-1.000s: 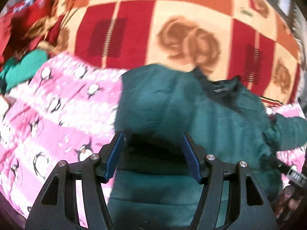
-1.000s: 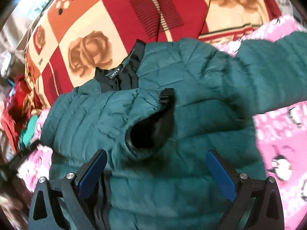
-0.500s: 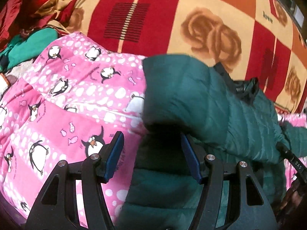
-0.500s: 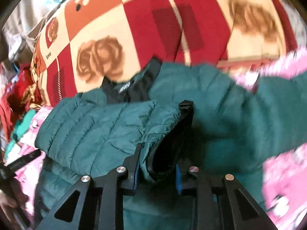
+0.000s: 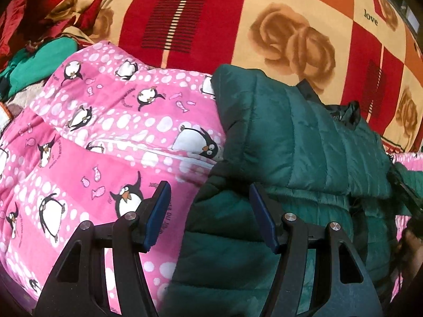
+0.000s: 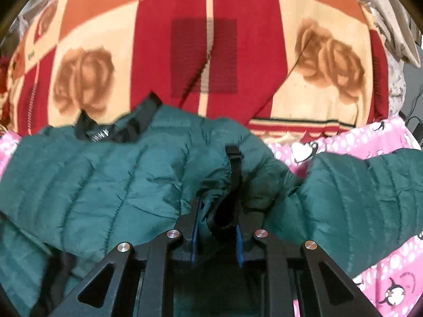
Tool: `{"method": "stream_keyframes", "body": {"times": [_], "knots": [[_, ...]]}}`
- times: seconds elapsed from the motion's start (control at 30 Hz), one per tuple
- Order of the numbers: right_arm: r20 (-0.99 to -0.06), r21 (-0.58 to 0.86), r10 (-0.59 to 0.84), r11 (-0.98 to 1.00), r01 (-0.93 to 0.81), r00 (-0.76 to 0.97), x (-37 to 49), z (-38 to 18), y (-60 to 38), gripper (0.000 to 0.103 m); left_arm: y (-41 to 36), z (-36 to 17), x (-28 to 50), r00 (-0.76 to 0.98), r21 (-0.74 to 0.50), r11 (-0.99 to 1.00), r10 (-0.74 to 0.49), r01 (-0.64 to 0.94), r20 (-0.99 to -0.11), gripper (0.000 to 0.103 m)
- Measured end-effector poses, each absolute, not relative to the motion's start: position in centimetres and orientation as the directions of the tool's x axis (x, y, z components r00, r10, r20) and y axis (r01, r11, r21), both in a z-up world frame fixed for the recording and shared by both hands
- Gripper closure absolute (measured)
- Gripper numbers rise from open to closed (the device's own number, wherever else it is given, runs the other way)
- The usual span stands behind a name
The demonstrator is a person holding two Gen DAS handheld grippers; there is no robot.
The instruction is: Fold large clothes
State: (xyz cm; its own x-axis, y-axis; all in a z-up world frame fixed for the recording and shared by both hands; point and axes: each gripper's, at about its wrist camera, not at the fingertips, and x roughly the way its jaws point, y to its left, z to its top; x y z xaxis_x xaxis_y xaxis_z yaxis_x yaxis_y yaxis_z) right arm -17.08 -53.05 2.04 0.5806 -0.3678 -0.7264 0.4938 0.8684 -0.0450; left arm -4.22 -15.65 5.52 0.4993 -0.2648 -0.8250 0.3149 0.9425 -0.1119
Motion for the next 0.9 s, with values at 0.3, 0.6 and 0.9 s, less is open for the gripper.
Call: {"method": "stream_keyframes", "body": {"times": [0.3, 0.6, 0.9], "knots": [[-0.745, -0.048, -0.362, 0.867, 0.496, 0.56, -17.1, 1.5, -53.0, 0.083, -16.6, 5.7, -4.7, 0.51, -0.09, 0.939, -0.258, 0.331, -0.821, 0.041], [-0.777, 0.01, -0.318, 0.857, 0.516, 0.543, -17.7, 0.4, -54.1, 0.064, -17.3, 6.1, -5.2, 0.521, -0.076, 0.94, -0.251, 0.333, -0.816, 0.041], [-0.714, 0.059, -0.271, 0.895, 0.442, 0.645, -19.3, 5.1, -50.8, 0.041, -19.4, 7.8, -4.4, 0.58, -0.036, 0.937, -0.245, 0.347, -0.777, 0.041]]}}
